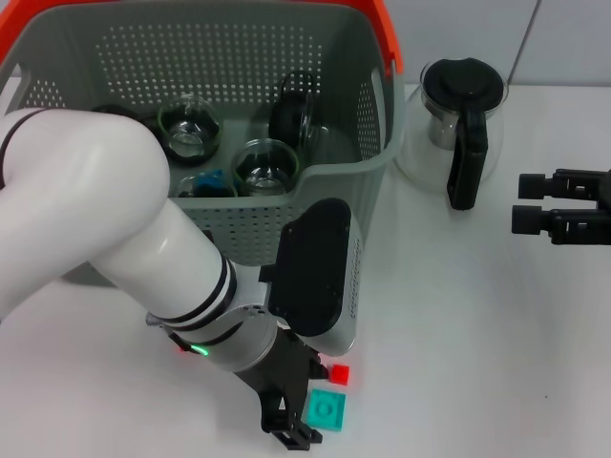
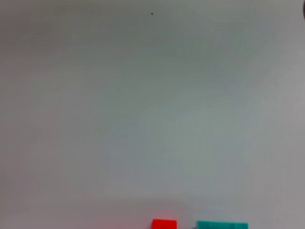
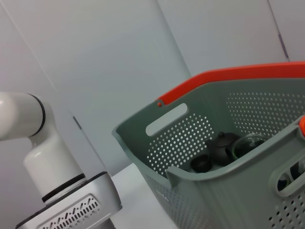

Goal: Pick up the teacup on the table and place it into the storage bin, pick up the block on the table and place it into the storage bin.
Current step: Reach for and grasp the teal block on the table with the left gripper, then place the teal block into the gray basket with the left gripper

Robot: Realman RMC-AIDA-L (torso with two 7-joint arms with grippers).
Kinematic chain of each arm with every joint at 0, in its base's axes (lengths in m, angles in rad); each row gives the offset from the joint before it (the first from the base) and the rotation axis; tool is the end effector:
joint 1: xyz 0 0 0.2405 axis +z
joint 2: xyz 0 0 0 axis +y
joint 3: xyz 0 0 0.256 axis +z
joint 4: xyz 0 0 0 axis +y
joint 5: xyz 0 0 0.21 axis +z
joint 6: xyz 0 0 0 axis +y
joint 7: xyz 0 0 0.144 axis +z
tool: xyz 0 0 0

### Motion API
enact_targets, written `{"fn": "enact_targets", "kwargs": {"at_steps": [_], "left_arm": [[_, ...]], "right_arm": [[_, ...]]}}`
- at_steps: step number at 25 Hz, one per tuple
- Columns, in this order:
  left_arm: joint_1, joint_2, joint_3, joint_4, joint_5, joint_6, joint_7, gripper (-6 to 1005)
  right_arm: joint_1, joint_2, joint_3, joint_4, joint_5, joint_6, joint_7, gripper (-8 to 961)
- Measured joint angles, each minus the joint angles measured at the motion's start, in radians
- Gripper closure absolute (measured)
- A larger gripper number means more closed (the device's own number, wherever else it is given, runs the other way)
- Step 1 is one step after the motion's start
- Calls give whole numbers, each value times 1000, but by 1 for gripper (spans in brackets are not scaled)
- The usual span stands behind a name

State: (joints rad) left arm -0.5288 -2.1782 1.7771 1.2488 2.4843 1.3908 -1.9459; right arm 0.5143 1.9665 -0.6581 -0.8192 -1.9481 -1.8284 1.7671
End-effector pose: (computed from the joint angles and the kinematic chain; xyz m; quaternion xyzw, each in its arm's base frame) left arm -0.1651 0.2893 -0.1101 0.9798 -0.0450 -0.1942 0.0122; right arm 0.2506 0.3236 0.0756 -0.9173 0.2926 0.2638 0.0582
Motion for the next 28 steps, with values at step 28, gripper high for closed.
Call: {"fn": "enact_targets", "kwargs": {"at_steps": [28], "left_arm": [[0,1,-71,69,-22,83,-39,596]], "right_arm": [[0,0,-4,2,0,-6,0,132]]}}
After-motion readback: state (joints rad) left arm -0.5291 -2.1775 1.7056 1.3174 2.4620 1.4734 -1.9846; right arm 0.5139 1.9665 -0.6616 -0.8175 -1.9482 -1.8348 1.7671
